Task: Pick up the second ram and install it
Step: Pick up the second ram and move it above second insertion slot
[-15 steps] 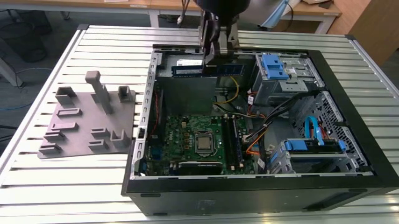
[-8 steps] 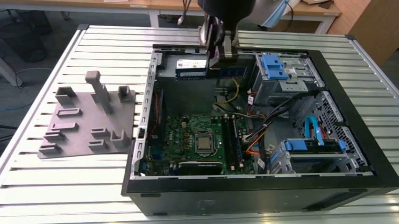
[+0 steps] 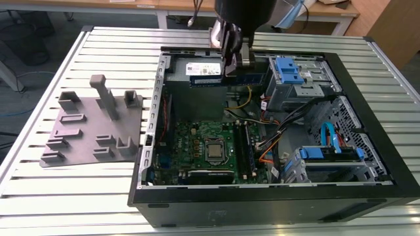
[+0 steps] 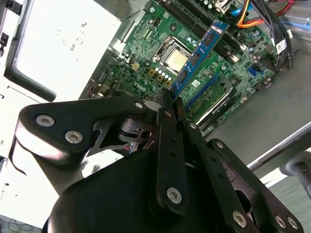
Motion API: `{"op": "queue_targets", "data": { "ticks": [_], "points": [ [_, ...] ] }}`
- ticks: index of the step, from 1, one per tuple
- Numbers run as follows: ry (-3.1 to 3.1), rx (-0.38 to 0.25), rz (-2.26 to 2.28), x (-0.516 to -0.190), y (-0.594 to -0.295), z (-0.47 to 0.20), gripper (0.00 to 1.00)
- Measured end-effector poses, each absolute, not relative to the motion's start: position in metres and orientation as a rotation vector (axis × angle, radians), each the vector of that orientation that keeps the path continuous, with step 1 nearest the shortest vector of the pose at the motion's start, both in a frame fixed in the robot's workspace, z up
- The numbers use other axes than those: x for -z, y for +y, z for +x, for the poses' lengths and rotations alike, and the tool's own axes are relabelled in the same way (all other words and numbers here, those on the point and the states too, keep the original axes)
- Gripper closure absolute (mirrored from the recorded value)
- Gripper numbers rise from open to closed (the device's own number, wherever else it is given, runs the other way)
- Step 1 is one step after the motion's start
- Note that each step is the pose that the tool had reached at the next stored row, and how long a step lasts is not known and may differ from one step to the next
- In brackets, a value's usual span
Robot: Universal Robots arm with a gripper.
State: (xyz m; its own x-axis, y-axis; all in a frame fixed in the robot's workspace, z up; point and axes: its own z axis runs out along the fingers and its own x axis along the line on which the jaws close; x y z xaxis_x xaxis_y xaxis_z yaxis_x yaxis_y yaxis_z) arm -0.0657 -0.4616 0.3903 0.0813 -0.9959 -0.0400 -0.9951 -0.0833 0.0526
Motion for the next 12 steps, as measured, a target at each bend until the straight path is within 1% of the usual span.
{"op": "queue_targets", "data": {
  "ticks": [12],
  "points": [
    [-2.118,0.104,2.301,-0.379,-0.462,-0.048,0.86]
  ]
}}
